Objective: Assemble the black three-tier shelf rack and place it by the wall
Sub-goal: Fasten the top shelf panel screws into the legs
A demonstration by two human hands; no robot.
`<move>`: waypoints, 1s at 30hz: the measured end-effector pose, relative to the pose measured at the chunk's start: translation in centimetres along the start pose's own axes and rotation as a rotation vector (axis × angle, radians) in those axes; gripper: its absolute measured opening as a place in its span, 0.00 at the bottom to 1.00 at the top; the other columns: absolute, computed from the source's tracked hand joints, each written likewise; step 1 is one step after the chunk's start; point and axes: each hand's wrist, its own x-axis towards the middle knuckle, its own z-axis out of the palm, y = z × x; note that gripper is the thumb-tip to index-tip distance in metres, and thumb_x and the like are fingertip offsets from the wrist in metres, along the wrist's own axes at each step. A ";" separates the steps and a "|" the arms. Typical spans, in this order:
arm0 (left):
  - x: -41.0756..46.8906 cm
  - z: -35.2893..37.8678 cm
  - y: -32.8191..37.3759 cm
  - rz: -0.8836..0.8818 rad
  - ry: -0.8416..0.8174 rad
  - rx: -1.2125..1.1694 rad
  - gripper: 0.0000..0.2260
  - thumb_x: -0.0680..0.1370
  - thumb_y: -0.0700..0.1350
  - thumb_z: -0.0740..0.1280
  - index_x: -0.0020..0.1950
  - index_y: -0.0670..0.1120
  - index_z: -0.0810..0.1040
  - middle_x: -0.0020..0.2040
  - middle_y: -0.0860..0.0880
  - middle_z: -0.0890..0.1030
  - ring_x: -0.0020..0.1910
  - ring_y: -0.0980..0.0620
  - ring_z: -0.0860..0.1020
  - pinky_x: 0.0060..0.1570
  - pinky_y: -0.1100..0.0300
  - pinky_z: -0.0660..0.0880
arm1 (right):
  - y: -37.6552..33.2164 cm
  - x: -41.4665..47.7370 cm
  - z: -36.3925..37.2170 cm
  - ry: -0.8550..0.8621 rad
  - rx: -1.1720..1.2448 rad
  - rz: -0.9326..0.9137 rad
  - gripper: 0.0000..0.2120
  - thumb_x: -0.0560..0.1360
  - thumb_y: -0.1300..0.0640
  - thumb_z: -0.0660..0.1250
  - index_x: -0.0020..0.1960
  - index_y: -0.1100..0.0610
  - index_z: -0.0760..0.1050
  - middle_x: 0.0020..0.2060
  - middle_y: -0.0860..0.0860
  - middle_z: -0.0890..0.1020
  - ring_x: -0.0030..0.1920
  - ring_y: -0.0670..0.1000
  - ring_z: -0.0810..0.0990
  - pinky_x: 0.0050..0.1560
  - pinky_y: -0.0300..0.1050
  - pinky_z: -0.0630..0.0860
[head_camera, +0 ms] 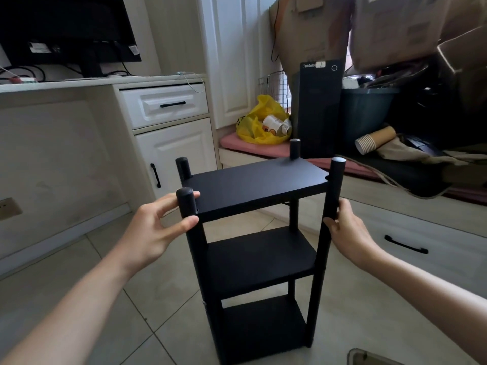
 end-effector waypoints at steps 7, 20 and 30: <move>1.0 1.9 -1.1 -0.105 0.192 -0.143 0.17 0.78 0.38 0.72 0.64 0.51 0.80 0.54 0.61 0.85 0.58 0.62 0.82 0.58 0.71 0.73 | 0.2 -2.6 -1.3 0.019 0.010 -0.046 0.12 0.81 0.62 0.61 0.57 0.47 0.62 0.45 0.47 0.77 0.46 0.51 0.78 0.47 0.51 0.78; 4.1 5.0 -2.0 -0.381 0.474 -0.300 0.15 0.79 0.42 0.73 0.65 0.45 0.81 0.58 0.48 0.84 0.57 0.50 0.83 0.62 0.54 0.78 | -0.6 -8.0 -2.9 -0.069 0.070 -0.087 0.13 0.81 0.57 0.64 0.52 0.39 0.65 0.45 0.45 0.79 0.45 0.45 0.80 0.48 0.48 0.81; 5.9 7.6 -1.1 -0.674 0.610 -0.658 0.08 0.74 0.45 0.78 0.47 0.50 0.80 0.53 0.48 0.85 0.54 0.51 0.84 0.61 0.55 0.77 | -0.8 -11.1 -4.0 -0.166 0.126 -0.149 0.15 0.81 0.55 0.64 0.50 0.33 0.68 0.47 0.32 0.79 0.47 0.39 0.80 0.44 0.36 0.79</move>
